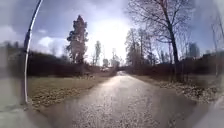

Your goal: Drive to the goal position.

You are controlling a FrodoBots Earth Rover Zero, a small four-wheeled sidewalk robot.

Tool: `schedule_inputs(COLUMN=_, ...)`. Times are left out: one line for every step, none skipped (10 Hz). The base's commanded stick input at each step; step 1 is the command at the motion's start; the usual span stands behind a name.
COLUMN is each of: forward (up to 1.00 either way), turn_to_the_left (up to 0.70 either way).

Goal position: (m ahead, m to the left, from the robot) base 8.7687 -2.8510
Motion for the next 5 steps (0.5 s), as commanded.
schedule_inputs(forward=0.85, turn_to_the_left=0.0)
schedule_inputs(forward=0.85, turn_to_the_left=0.0)
schedule_inputs(forward=0.85, turn_to_the_left=0.0)
schedule_inputs(forward=0.85, turn_to_the_left=0.0)
schedule_inputs(forward=0.85, turn_to_the_left=0.01)
